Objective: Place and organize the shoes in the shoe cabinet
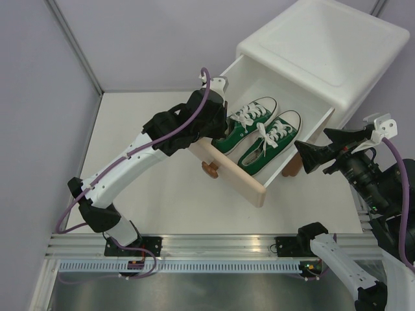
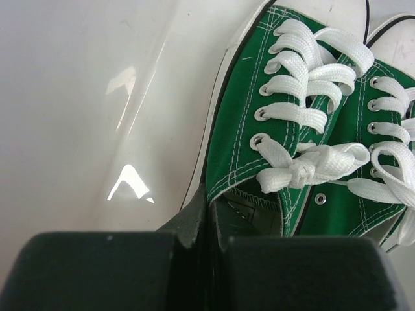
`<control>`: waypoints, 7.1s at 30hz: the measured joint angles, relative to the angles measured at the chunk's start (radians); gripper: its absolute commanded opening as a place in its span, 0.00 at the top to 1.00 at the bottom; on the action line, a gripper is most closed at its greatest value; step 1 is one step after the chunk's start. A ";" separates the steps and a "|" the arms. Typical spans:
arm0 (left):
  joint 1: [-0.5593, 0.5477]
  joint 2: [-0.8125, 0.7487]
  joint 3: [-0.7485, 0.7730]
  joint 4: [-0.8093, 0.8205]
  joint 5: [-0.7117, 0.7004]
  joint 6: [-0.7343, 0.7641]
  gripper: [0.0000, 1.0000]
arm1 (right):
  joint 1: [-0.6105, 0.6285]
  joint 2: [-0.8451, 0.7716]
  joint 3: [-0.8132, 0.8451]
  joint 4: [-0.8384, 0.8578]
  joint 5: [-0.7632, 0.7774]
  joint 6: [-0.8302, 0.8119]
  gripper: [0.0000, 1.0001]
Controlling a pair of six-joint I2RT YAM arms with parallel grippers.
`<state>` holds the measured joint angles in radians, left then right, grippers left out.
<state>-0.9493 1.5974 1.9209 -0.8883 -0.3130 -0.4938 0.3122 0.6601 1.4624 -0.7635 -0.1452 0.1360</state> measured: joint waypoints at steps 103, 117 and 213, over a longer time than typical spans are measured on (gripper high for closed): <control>-0.001 -0.475 -0.071 0.100 0.061 0.173 0.00 | 0.000 0.000 0.030 -0.001 0.011 0.007 0.05; -0.001 -0.822 -0.595 0.103 0.168 0.211 0.00 | 0.000 -0.019 0.060 -0.002 0.056 0.007 0.05; -0.119 -0.089 -0.166 0.632 0.132 0.313 0.30 | 0.000 -0.081 0.078 -0.062 0.116 -0.036 0.05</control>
<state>-1.0679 1.5082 1.7546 -0.2565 -0.1810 -0.1810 0.3122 0.5793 1.5406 -0.8253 -0.0296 0.1001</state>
